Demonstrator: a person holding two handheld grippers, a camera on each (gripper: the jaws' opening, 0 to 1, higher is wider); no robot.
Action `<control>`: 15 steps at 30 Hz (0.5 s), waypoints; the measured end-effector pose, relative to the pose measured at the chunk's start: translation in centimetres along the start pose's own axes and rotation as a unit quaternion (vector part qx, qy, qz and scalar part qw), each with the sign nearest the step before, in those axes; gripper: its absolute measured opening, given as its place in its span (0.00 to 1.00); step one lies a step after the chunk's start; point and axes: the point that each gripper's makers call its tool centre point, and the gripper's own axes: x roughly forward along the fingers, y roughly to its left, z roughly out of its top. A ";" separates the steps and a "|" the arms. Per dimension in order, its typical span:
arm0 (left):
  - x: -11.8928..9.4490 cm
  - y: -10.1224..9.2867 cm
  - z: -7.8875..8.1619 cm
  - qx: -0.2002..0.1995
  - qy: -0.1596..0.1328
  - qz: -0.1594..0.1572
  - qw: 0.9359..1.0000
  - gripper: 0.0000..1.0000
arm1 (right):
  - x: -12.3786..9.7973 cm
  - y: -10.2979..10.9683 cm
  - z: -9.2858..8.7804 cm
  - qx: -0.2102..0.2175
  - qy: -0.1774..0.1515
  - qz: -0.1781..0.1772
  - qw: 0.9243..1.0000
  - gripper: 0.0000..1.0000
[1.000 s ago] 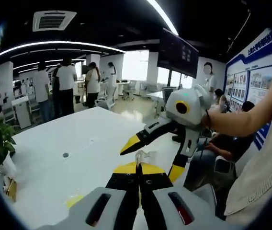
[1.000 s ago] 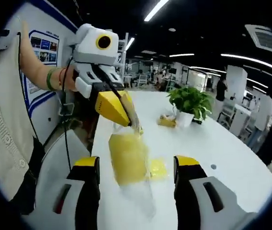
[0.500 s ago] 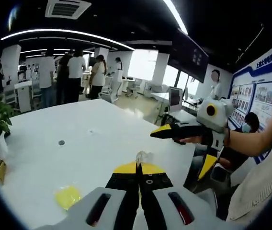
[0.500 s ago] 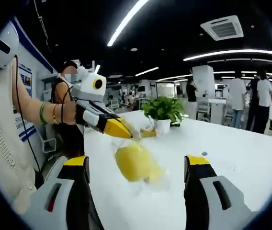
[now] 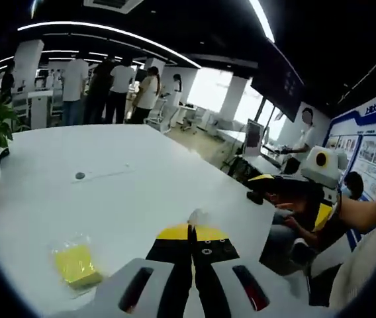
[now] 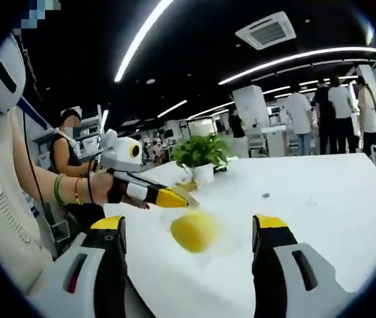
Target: Compare the silicone blocks by pressing each to a similar depth, holding the contact briefly, and releasing to observe deformation and rebound differences across the visible hardness samples.
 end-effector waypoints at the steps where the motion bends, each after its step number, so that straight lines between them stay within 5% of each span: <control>1: 0.7 0.2 -0.2 -0.015 0.000 -0.002 1.000 0.00 | 0.0 -0.1 -0.3 0.003 0.003 -0.002 1.000 0.72; 6: 3.1 1.0 -0.7 -0.054 -0.004 -0.013 0.998 0.00 | 0.1 -0.9 -2.4 0.008 0.037 -0.012 0.999 0.70; 15: 8.0 2.5 -1.9 -0.101 0.012 -0.030 0.994 0.00 | -0.1 -2.8 -3.6 0.037 0.046 -0.031 0.998 0.69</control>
